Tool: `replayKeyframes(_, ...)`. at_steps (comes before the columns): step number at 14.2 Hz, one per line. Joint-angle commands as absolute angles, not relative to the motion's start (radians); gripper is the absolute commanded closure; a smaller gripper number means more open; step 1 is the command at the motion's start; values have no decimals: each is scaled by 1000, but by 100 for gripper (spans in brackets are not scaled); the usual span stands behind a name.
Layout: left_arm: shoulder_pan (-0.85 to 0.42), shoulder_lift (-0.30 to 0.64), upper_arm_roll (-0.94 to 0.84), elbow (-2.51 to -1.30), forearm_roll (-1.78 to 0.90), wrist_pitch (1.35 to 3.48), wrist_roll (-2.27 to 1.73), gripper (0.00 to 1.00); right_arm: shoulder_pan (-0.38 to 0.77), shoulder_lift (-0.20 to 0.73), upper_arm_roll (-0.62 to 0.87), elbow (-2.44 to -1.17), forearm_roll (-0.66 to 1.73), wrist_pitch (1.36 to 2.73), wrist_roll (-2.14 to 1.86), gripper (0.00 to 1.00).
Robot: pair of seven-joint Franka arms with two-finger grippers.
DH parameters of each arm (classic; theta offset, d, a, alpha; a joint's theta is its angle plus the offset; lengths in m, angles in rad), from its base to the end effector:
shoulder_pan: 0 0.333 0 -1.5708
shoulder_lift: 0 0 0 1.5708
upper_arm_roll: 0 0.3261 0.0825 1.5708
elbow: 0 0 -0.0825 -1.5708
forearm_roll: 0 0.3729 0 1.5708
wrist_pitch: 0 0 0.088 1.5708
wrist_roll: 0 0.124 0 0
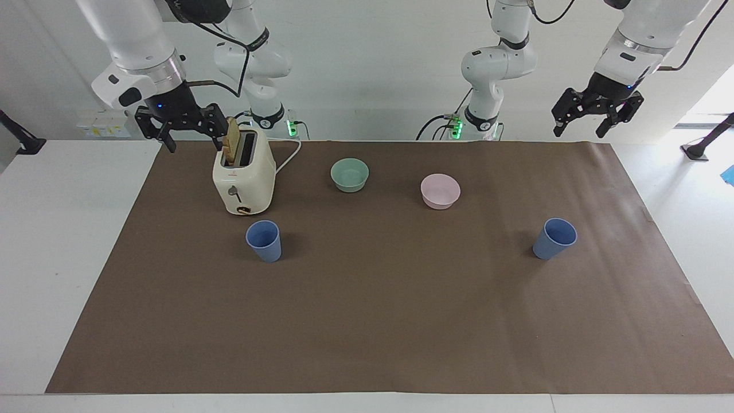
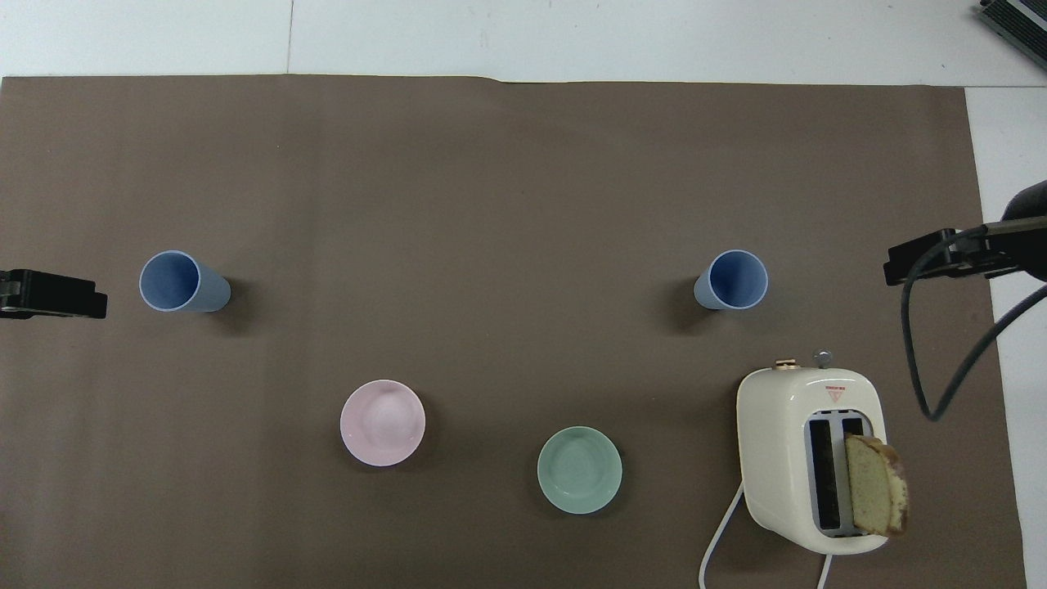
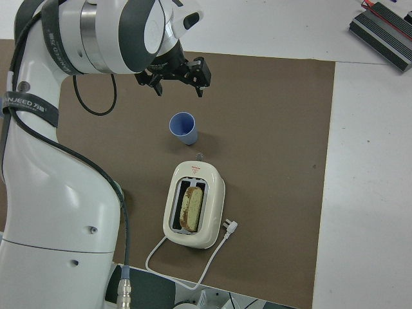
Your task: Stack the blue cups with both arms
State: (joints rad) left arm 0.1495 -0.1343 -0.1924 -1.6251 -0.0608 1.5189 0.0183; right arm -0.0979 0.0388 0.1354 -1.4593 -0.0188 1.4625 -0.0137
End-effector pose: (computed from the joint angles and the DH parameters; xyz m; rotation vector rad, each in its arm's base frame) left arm 0.4943 -0.0365 0.6565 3.1044 -0.0990 0.0391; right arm 0.5442 0.0163 0.6382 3.1263 0.0774 -0.0549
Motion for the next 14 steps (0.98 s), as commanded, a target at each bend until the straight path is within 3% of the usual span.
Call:
replayKeyframes(1, 153, -133, -192, -1617, -69, 1516, 17, 0, -112, 17, 140, -1486, 0, 1474, -31, 0)
replayKeyframes(14, 198, -127, -187, -1670, -69, 1600, 21, 0, -112, 17, 140, -1486, 0, 1474, -31, 0)
